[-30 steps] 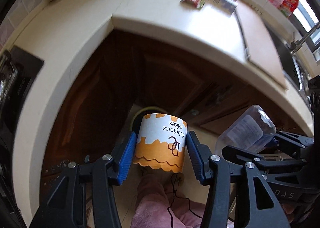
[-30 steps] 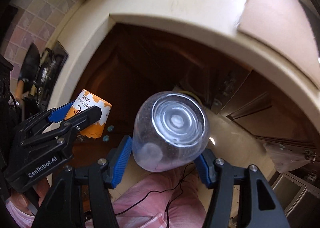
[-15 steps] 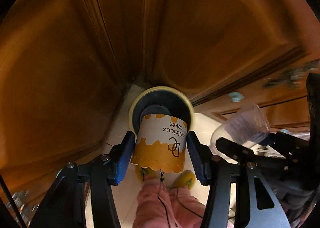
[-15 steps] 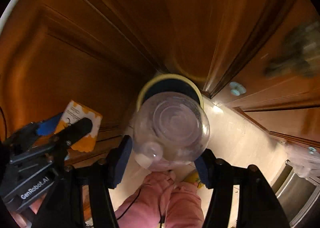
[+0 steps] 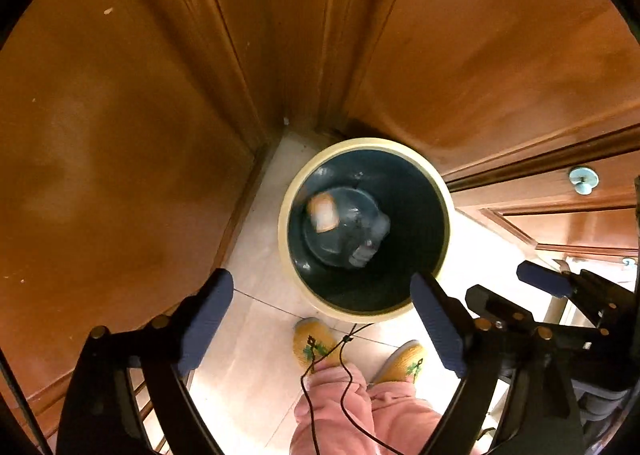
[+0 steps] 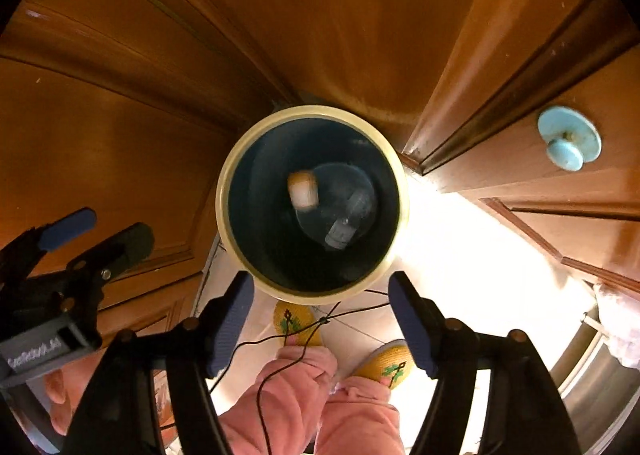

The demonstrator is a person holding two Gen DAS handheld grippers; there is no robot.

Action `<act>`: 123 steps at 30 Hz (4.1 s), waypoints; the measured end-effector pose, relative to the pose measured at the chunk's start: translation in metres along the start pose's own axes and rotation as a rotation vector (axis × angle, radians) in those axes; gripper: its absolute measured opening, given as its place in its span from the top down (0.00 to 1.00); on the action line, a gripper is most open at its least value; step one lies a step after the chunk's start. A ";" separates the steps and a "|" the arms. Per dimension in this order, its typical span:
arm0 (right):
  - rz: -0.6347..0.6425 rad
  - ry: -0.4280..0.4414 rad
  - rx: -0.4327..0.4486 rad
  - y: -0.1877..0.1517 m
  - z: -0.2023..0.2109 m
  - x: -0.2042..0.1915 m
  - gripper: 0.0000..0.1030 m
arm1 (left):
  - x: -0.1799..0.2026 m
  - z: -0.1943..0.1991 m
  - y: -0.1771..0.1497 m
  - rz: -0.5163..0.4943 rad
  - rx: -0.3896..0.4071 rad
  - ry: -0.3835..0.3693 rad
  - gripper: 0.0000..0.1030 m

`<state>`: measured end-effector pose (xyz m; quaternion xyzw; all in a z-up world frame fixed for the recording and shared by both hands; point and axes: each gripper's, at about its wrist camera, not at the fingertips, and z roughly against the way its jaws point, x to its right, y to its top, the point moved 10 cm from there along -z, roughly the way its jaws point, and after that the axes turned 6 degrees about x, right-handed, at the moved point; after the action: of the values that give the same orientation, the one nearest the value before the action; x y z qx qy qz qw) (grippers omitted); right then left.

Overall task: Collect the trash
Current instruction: 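Carry the cake cup and bottle down over the floor trash bin with both tools, then open both tools to drop the cup and bottle into the bin, then raise both tools back over the counter toward the remaining trash, then grasp the green-and-red snack wrapper with the left tool while the right tool grasps the yellow packet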

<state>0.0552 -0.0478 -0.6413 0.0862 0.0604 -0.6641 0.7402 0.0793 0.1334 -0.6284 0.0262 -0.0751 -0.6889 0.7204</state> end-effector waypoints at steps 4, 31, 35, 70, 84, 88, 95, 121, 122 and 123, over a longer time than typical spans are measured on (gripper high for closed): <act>-0.036 0.004 0.024 -0.001 0.009 -0.001 0.32 | 0.010 0.002 0.004 -0.006 0.016 -0.019 0.14; -0.059 -0.023 0.151 -0.019 0.218 -0.012 0.32 | 0.063 0.216 0.006 -0.064 0.120 -0.110 0.23; -0.032 -0.024 0.171 -0.024 0.256 -0.020 0.32 | 0.074 0.265 0.012 -0.096 0.168 -0.117 0.23; 0.006 -0.215 0.698 0.102 0.565 -0.004 0.32 | 0.164 0.499 0.185 -0.337 0.544 -0.170 0.23; 0.004 -0.061 0.606 0.227 0.536 0.039 0.32 | 0.181 0.405 0.287 -0.228 0.392 -0.078 0.11; -0.011 0.016 0.539 0.258 0.503 0.054 0.32 | 0.191 0.367 0.309 -0.178 0.328 -0.070 0.12; -0.001 0.109 0.436 0.284 0.456 0.065 0.32 | 0.202 0.320 0.343 -0.112 0.269 -0.050 0.12; -0.155 0.398 0.330 0.359 0.390 0.020 0.32 | 0.142 0.352 0.356 0.144 0.361 -0.067 0.75; -0.158 0.392 0.326 0.359 0.388 0.021 0.32 | 0.139 0.351 0.355 0.160 0.360 -0.067 0.75; -0.157 0.378 0.331 0.360 0.388 0.021 0.32 | 0.137 0.351 0.353 0.168 0.360 -0.065 0.75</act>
<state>0.4055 -0.1116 -0.2493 0.3236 0.0948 -0.6925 0.6377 0.3831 0.0370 -0.2219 0.1259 -0.2222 -0.6024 0.7562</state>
